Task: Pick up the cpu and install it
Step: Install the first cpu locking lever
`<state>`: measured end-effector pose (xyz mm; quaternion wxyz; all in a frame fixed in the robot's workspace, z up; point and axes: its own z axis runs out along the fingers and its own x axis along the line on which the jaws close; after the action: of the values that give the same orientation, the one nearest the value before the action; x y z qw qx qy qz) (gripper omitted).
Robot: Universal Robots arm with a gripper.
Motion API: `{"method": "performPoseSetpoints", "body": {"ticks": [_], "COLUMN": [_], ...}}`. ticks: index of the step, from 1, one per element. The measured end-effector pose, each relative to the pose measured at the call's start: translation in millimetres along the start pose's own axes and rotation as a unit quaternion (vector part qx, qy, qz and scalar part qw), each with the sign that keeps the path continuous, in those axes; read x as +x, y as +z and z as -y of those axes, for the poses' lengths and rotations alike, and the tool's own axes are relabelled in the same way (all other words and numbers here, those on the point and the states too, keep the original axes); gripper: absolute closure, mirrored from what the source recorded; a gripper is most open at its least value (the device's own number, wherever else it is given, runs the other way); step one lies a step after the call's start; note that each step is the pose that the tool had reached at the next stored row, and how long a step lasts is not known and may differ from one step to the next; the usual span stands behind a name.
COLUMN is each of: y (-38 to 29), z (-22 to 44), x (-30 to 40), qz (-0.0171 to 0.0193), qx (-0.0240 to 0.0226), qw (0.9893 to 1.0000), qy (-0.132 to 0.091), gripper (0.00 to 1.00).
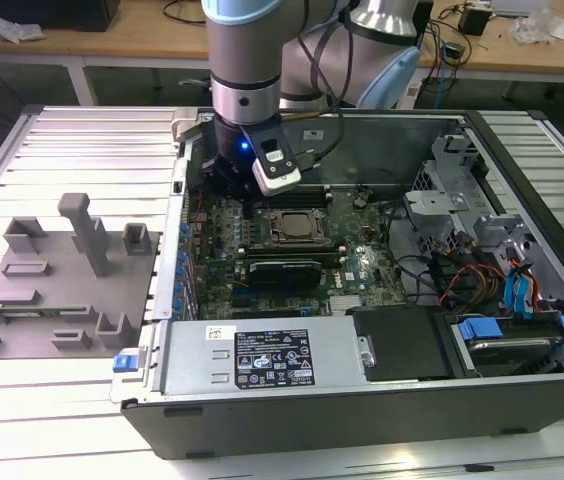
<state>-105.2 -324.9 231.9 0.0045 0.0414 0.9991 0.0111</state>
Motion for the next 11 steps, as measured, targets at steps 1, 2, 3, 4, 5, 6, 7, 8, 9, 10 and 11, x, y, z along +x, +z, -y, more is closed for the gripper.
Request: {"method": "performPoseSetpoints", "body": {"ticks": [1, 2, 3, 4, 5, 6, 7, 8, 9, 10, 11], "y": [0.0, 0.0, 0.0, -0.1, -0.5, -0.9, -1.6, -2.5, -3.7, -5.6, -7.0], "z": [0.1, 0.1, 0.1, 0.1, 0.1, 0.1, 0.1, 0.1, 0.0, 0.0, 0.0], "x": [0.8, 1.3, 1.5, 1.5, 1.5, 1.5, 1.5, 1.5, 1.5, 1.5, 1.4], "qz": [0.0002, 0.0003, 0.0004, 0.0004, 0.0004, 0.0004, 0.0003, 0.0003, 0.0001, 0.0001, -0.0001], "qx": [-0.0014, -0.0043, -0.0067, -0.0091, -0.0108, -0.0127, -0.0148, -0.0164, -0.0179, -0.0193, -0.0208], "qw": [1.0000, 1.0000, 1.0000, 1.0000, 0.9999, 0.9999, 0.9999, 0.9999, 0.9998, 0.9998, 0.9998], "qy": [0.000, 0.000, 0.000, 0.000, 0.000, 0.000, 0.000, 0.000, 0.000, 0.000, 0.000], "gripper": [0.89, 0.89, 0.89, 0.89, 0.89, 0.89, 0.89, 0.89, 0.89, 0.89, 0.89]}}
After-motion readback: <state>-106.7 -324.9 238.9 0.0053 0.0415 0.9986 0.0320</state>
